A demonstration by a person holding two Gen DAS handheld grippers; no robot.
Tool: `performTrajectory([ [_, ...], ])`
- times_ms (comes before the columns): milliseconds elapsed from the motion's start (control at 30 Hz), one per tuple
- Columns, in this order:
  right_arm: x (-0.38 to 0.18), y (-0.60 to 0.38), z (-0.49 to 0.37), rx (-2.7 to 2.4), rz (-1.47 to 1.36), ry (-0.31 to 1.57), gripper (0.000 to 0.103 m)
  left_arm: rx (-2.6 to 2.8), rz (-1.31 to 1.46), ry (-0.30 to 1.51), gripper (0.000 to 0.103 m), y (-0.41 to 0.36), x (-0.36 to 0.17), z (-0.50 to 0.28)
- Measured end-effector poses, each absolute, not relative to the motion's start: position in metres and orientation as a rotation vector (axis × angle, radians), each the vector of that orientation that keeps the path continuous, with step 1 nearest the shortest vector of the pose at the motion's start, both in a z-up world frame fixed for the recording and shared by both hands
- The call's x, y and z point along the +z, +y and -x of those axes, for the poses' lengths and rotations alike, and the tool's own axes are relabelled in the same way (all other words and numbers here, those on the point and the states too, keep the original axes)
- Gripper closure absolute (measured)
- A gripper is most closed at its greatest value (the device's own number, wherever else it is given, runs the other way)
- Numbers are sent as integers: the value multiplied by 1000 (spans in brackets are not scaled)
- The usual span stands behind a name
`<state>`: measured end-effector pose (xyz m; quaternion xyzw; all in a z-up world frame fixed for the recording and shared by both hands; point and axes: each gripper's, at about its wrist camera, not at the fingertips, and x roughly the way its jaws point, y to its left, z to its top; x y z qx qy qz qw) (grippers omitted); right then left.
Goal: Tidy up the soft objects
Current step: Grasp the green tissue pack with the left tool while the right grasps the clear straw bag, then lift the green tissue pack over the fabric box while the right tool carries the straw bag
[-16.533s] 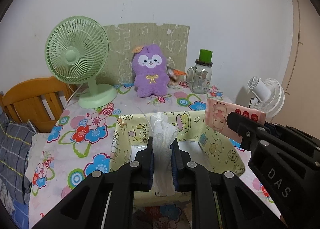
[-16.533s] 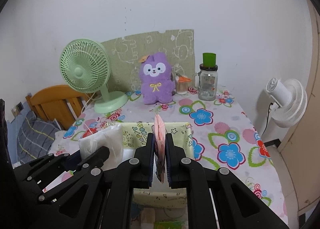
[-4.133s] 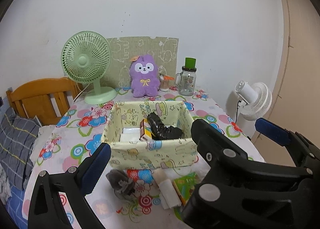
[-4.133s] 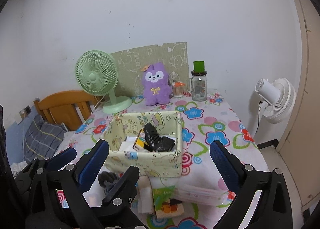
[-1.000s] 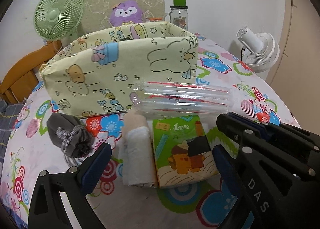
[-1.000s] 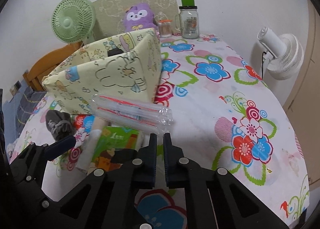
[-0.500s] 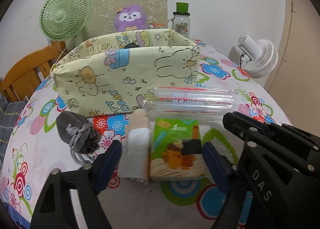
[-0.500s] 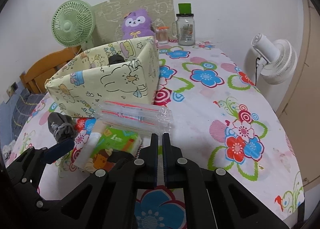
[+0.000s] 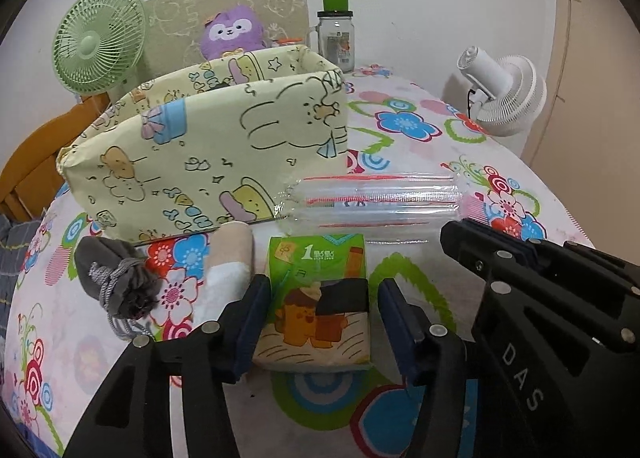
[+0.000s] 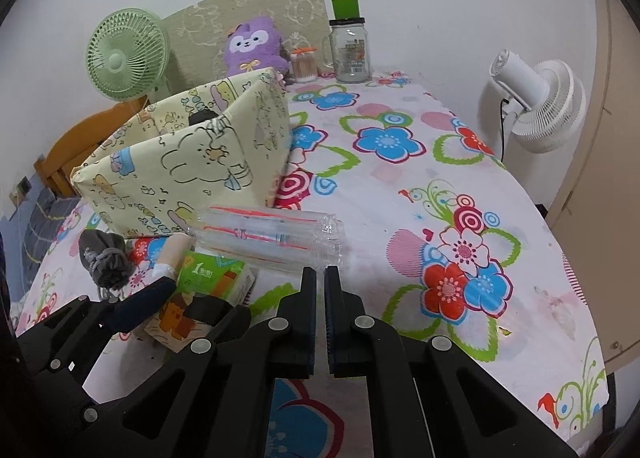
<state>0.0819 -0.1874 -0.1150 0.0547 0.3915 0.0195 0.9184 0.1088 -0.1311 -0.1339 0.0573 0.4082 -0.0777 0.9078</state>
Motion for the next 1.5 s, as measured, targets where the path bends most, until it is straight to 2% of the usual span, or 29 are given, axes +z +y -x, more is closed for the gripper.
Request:
performTrajectory([
  [200, -119, -189, -84, 46, -116, 815, 96, -160, -115, 871, 43, -131, -140, -116],
  [233, -119, -189, -84, 48, -117, 815, 96, -162, -111, 871, 52, -130, -139, -116],
  [300, -119, -188, -83, 51, -121, 811, 96, -169, -95, 870, 54, -127, -138, -116],
  [400, -115, -186, -82, 56, -124, 802, 96, -182, -83, 862, 63, -126, -134, -114],
  [533, -109, -182, -79, 59, -112, 790, 96, -199, -72, 857, 66, -124, -130, -109],
  [1033, -78, -160, -53, 78, -81, 715, 96, -189, -43, 781, 66, -104, -100, -82],
  [1500, -30, -136, -31, 79, -55, 623, 96, -158, -51, 675, 66, -82, -50, -57],
])
